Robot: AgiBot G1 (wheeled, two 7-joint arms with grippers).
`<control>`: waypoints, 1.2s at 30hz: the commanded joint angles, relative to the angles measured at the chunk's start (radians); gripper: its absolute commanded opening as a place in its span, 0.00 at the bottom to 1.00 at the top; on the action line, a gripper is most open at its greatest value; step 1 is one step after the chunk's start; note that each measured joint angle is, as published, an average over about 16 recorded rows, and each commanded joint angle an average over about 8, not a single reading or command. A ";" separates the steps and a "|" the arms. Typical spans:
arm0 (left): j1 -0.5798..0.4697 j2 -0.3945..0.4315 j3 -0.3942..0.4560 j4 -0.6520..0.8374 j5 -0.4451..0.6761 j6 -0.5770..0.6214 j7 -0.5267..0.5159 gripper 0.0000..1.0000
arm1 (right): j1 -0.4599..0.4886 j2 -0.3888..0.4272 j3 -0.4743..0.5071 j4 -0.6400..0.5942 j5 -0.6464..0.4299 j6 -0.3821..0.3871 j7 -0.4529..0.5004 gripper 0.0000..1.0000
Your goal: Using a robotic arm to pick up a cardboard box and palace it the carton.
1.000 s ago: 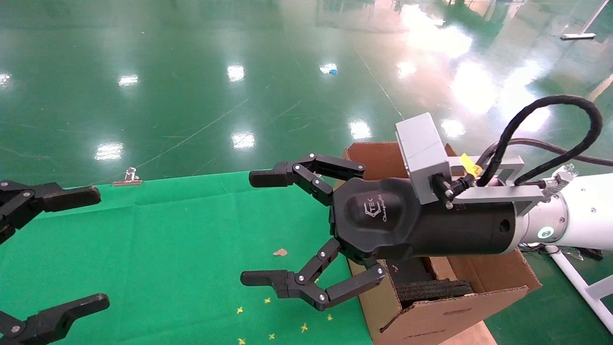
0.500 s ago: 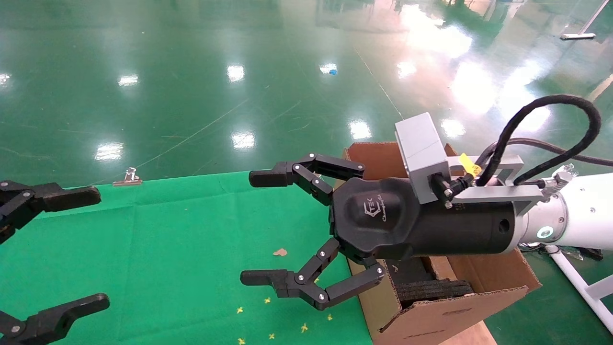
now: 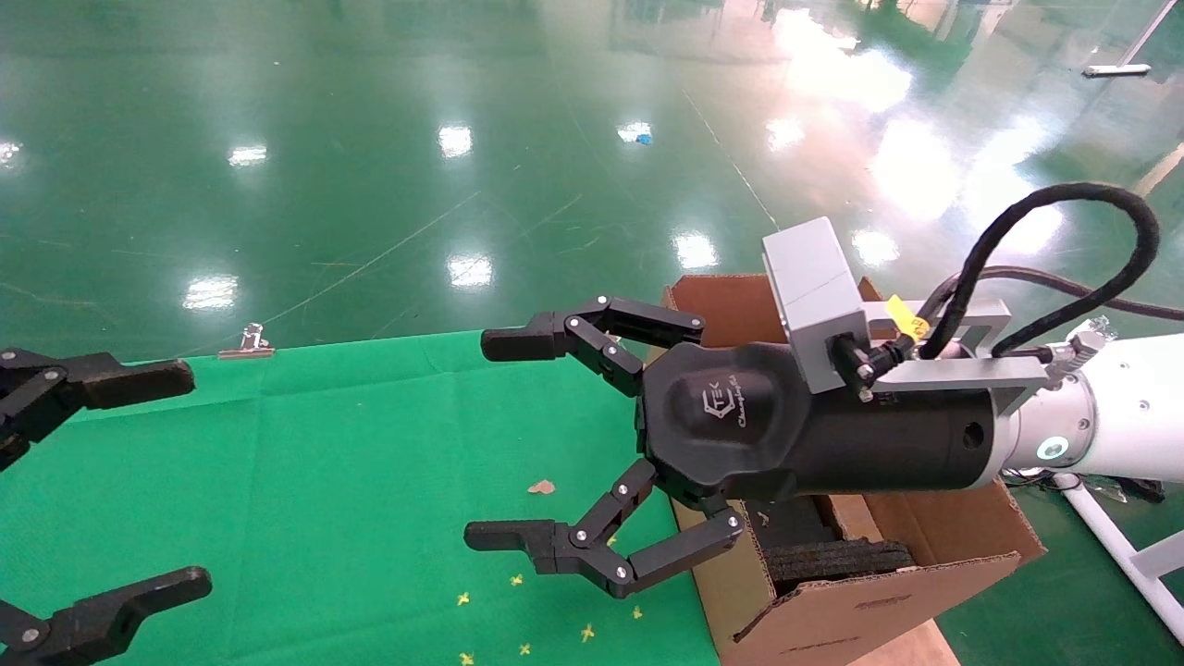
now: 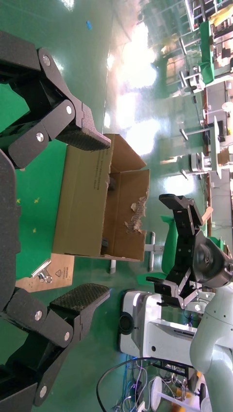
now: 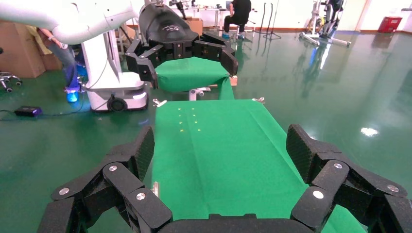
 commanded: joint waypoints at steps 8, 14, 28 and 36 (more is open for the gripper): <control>0.000 0.000 0.000 0.000 0.000 0.000 0.000 1.00 | 0.000 0.000 0.000 0.000 0.000 0.000 0.000 1.00; 0.000 0.000 0.000 0.000 0.000 0.000 0.000 1.00 | 0.000 0.000 0.000 0.000 0.000 0.000 0.000 1.00; 0.000 0.000 0.000 0.000 0.000 0.000 0.000 1.00 | 0.000 0.000 0.000 0.000 0.000 0.000 0.000 1.00; 0.000 0.000 0.000 0.000 0.000 0.000 0.000 1.00 | 0.000 0.000 0.000 0.000 0.000 0.000 0.000 1.00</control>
